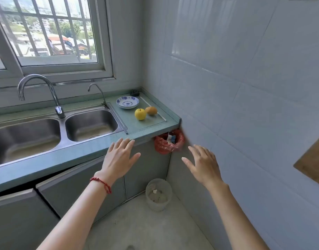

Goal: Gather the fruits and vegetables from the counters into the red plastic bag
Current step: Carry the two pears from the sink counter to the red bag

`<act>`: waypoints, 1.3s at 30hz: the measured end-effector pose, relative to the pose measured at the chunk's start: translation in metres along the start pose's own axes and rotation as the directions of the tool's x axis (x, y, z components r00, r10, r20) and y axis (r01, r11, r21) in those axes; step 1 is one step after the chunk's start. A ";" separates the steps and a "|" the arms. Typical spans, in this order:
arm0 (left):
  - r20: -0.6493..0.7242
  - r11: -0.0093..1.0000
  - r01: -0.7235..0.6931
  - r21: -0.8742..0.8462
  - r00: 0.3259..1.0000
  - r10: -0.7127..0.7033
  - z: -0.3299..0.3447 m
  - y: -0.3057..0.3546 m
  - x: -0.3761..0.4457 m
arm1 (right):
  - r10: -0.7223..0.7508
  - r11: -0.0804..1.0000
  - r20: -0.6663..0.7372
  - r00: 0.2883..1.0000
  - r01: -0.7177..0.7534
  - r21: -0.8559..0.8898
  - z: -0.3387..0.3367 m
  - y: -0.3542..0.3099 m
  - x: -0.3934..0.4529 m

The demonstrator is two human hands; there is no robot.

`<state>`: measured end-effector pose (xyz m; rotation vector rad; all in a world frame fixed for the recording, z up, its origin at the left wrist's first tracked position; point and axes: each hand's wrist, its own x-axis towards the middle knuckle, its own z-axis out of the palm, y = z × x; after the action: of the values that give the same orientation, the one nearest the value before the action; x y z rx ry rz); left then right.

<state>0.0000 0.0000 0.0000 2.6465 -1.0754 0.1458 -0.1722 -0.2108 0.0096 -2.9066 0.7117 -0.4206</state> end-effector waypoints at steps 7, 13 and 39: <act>-0.011 1.000 -0.015 -0.014 1.000 0.015 0.027 -0.035 0.089 | 0.008 1.000 -0.012 1.000 -0.008 0.003 0.029 0.003 0.086; 0.016 0.999 -0.018 -0.043 1.000 0.019 0.039 -0.069 0.173 | 0.036 0.999 0.038 0.999 -0.036 0.006 0.054 -0.002 0.176; 0.181 0.990 0.132 -0.042 0.976 -0.123 0.142 -0.113 0.378 | -0.078 0.990 0.267 0.961 0.043 0.133 0.172 0.032 0.414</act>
<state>0.3482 -0.2170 -0.0863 2.7099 -0.9420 -0.1476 0.2166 -0.4247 -0.0616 -2.7942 0.5350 -0.0646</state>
